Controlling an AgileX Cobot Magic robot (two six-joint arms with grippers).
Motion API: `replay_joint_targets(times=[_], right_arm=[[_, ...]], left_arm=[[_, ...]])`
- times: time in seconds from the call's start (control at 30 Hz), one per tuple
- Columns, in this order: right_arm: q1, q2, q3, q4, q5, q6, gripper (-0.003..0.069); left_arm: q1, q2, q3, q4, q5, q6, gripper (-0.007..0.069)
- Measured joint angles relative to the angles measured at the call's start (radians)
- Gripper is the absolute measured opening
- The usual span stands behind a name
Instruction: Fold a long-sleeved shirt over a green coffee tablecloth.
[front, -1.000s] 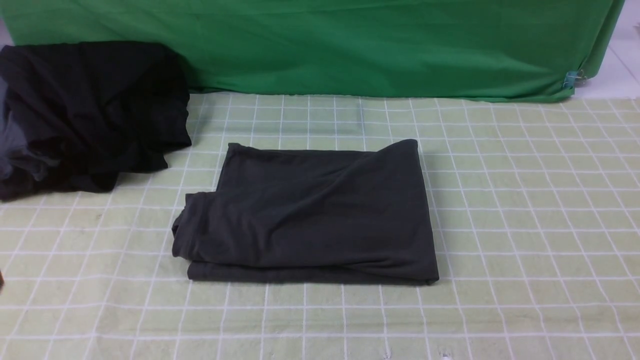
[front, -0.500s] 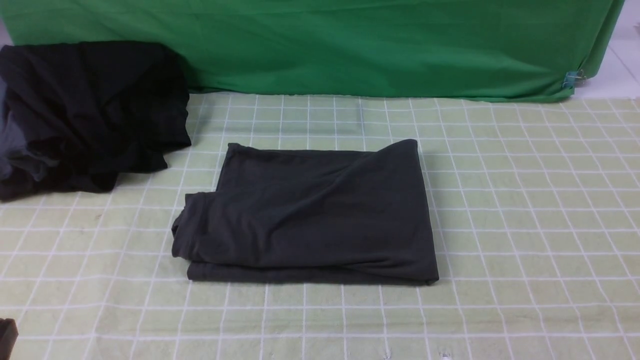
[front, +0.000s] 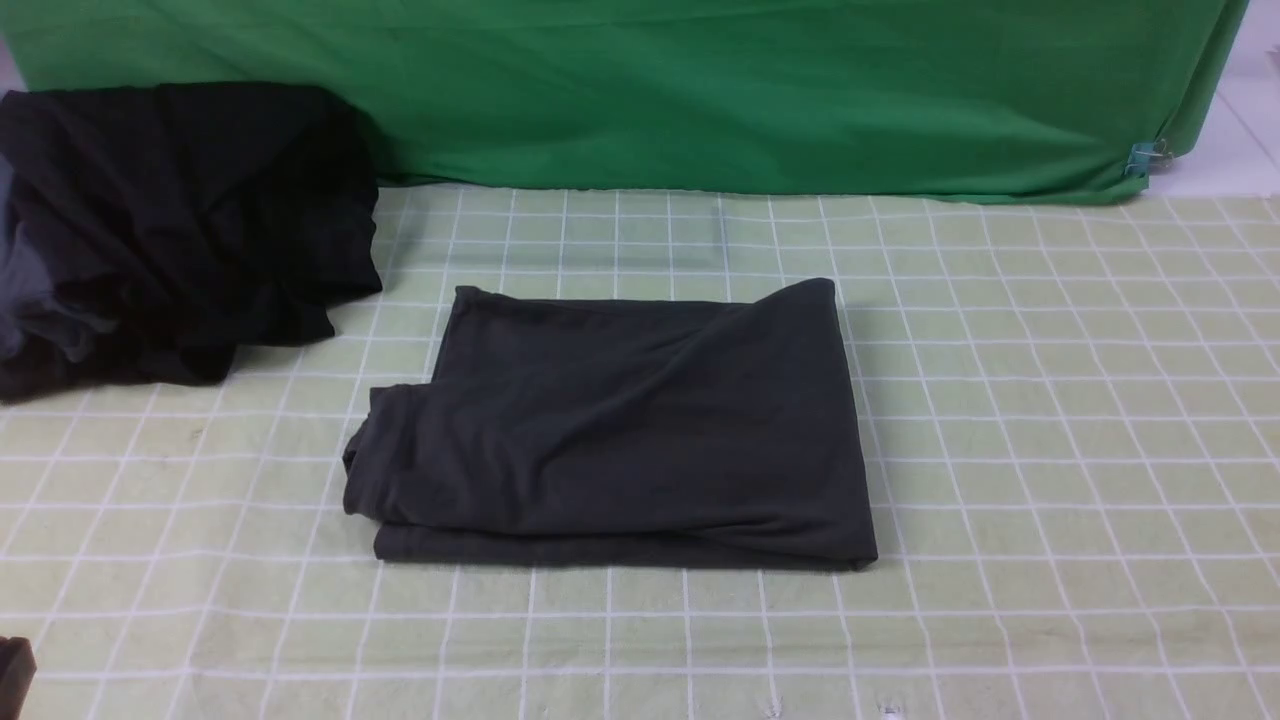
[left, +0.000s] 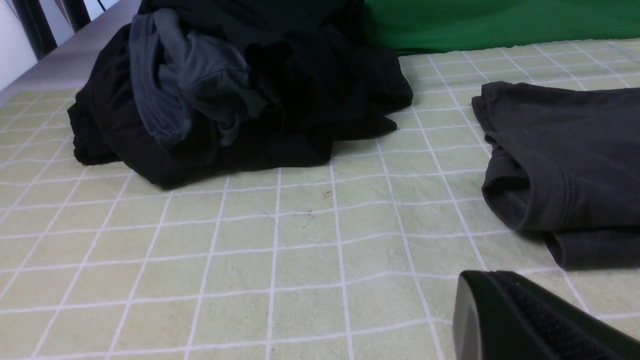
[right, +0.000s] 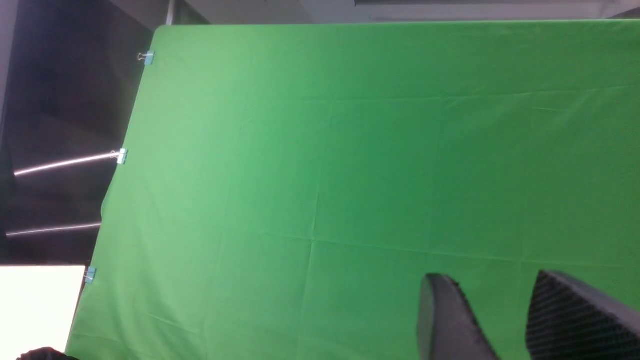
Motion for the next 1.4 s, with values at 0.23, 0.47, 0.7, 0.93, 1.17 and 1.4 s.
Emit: replay_joint_targets(times=[0.23,0.47,0.7,0.93,1.17,1.4], right_arm=[[0.000,0.000,0.000,0.000,0.000,0.000,0.0241],[0.000,0.000,0.000,0.000,0.012,-0.005,0.0241],[-0.051,-0.029,0.030,0.000,0.292,-0.067,0.0241],[-0.337,-0.104,0.281,0.000,0.405,-0.085,0.0241],[-0.388,-0.237,0.413,0.000,0.543,-0.045,0.0241],[-0.471,-0.241,0.413,0.000,0.551,-0.003,0.0241]], left_arm=[[0.000,0.000,0.000,0.002,0.000,0.008,0.0001],[0.000,0.000,0.000,0.003,0.000,0.008,0.0001],[0.000,0.000,0.000,0.003,0.000,0.008,0.0002],[0.001,0.000,0.000,0.004,0.000,0.010,0.0002],[0.001,-0.002,0.000,0.004,-0.001,0.010,0.0002],[0.001,-0.002,0.000,0.005,0.001,0.010,0.0002]])
